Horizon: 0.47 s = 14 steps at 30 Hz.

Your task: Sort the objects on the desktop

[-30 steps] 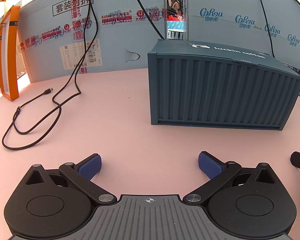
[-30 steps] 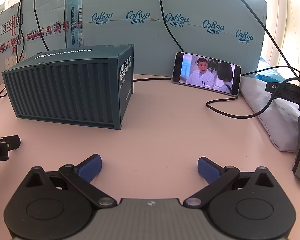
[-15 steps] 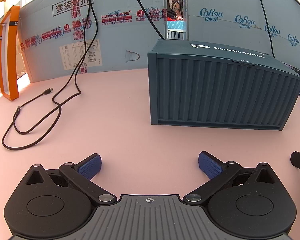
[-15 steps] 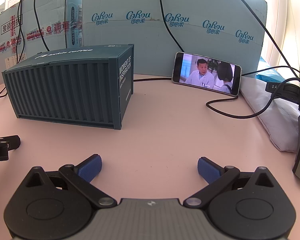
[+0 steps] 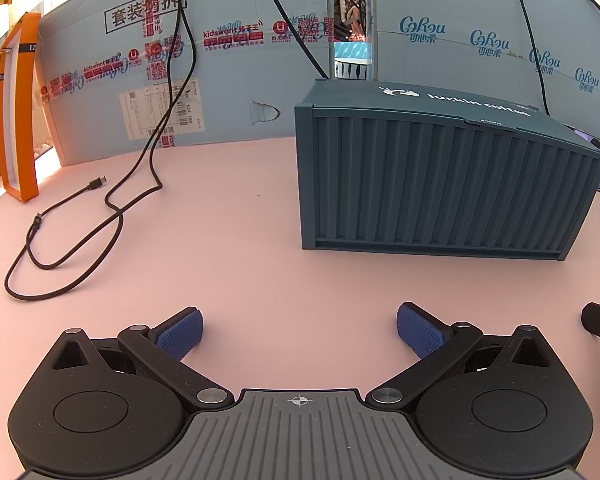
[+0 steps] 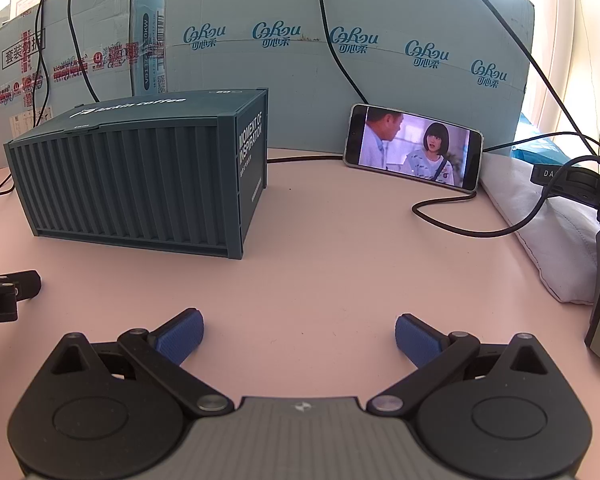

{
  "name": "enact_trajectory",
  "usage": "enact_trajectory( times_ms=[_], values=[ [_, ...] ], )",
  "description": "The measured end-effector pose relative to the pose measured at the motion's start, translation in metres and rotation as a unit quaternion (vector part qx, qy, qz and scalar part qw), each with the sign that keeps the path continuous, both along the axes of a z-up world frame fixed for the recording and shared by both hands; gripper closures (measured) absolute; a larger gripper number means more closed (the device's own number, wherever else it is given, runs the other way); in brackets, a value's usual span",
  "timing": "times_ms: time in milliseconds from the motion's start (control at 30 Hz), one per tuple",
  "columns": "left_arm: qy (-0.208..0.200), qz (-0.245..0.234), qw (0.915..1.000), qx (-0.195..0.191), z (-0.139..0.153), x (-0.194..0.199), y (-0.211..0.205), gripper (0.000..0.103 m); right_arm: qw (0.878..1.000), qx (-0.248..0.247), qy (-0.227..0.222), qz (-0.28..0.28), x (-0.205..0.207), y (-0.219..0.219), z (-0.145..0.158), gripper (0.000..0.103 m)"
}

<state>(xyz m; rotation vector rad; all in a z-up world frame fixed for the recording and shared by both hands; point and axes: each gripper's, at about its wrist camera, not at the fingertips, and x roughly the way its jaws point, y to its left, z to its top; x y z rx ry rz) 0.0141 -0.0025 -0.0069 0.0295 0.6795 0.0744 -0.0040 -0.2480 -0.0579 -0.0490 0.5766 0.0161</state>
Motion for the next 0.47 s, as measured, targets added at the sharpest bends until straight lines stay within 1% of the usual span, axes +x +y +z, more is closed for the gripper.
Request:
enact_trajectory(
  times_ms=[467],
  values=[
    [-0.001,0.0,1.0,0.0,0.0,-0.0005,0.0,0.0,1.0,0.0,0.0,0.0,-0.0001,0.0,0.0,0.0]
  ],
)
